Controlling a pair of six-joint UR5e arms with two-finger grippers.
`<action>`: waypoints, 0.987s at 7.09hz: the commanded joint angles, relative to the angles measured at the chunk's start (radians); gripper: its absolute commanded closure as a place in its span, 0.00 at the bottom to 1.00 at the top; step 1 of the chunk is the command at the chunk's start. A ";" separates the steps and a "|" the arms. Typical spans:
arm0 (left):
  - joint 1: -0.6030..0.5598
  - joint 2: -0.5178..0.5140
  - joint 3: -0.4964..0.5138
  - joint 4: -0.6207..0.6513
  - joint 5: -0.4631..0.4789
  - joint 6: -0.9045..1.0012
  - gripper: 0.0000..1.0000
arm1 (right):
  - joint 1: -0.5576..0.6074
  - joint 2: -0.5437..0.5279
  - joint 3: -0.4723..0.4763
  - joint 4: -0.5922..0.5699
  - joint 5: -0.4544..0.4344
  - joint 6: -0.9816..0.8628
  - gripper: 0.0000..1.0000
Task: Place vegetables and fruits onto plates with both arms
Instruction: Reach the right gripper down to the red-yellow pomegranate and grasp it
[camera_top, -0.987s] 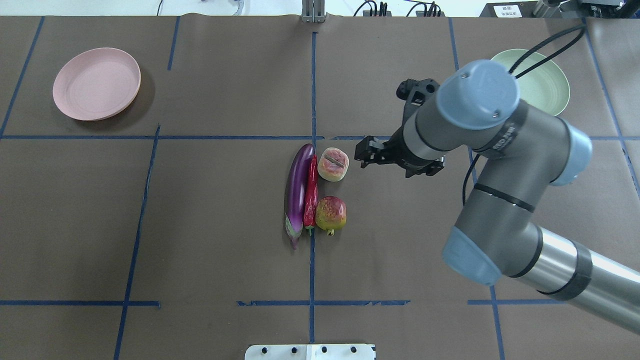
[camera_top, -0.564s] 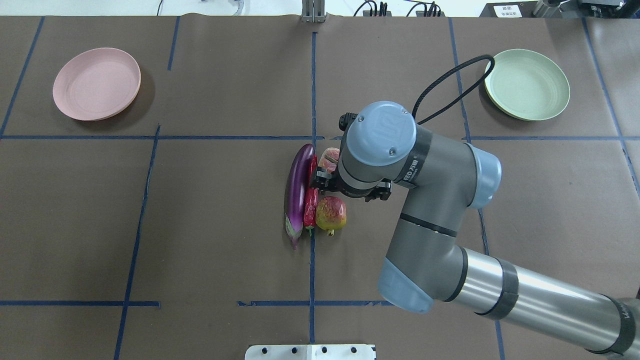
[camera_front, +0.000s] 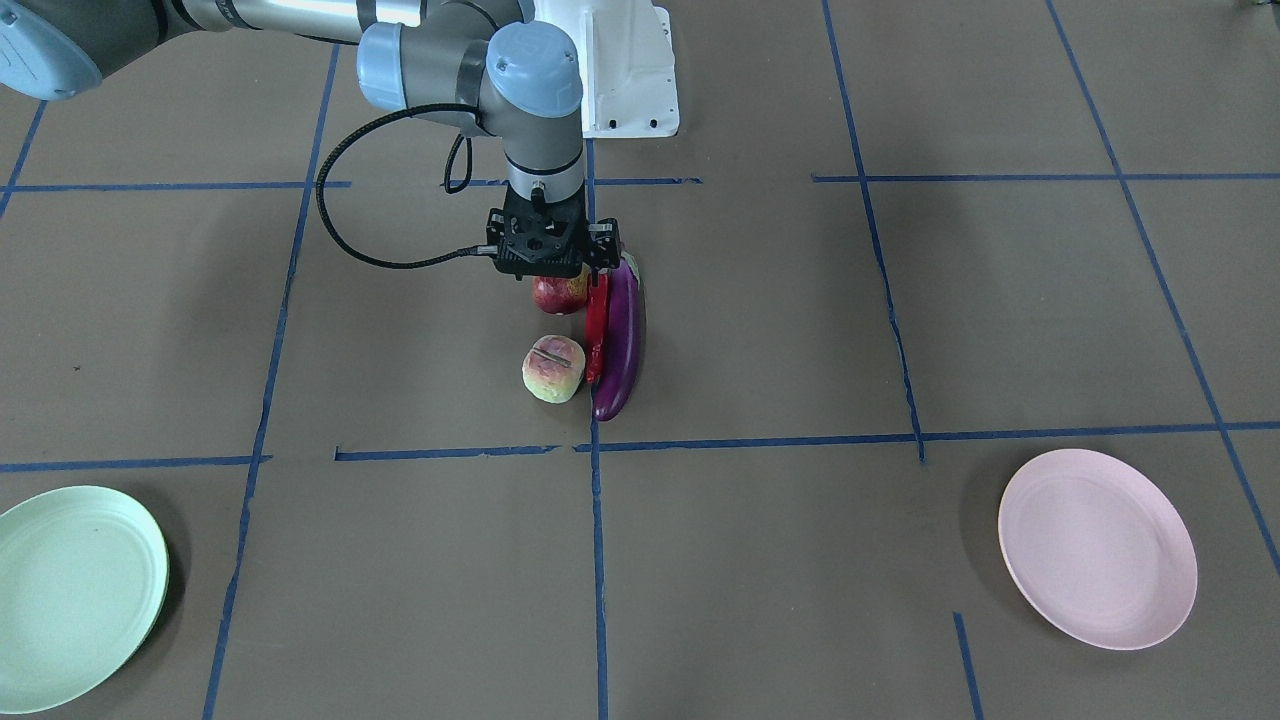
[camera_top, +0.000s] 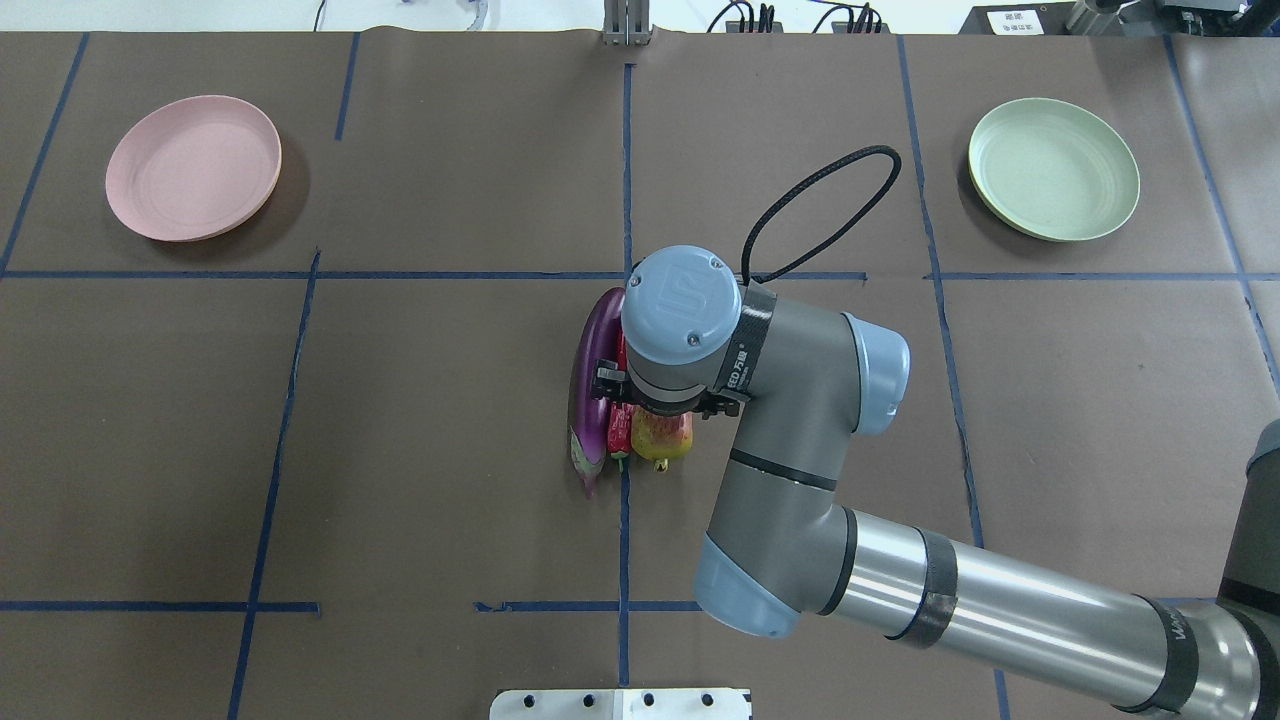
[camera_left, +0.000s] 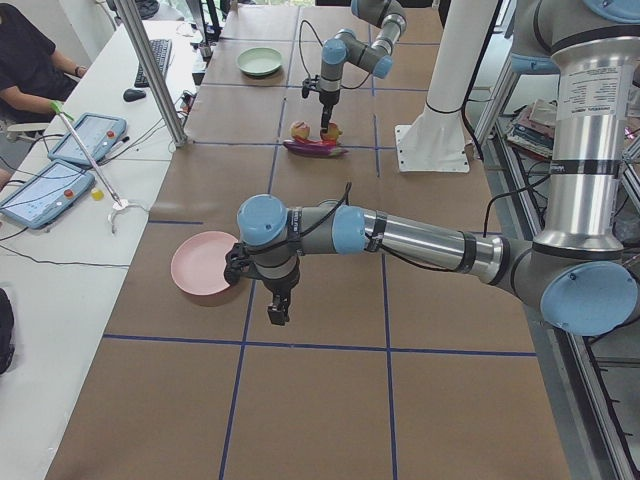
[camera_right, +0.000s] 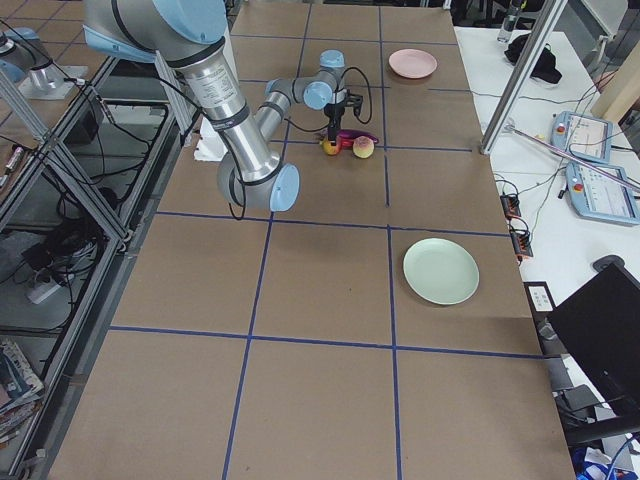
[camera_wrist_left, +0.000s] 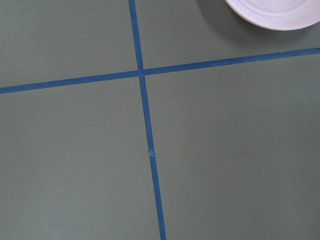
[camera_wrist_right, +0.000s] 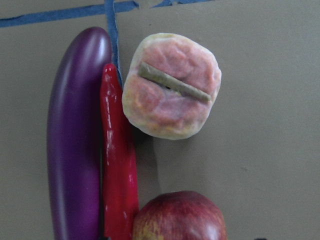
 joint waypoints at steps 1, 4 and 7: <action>0.000 0.000 -0.002 0.000 0.000 0.000 0.00 | -0.020 -0.001 -0.015 0.000 -0.025 -0.009 0.01; 0.000 0.000 -0.004 0.000 0.000 0.000 0.00 | -0.040 -0.008 -0.023 0.000 -0.058 -0.016 0.01; 0.000 0.000 -0.010 0.000 -0.003 0.000 0.00 | -0.046 -0.009 -0.013 -0.009 -0.058 0.011 0.99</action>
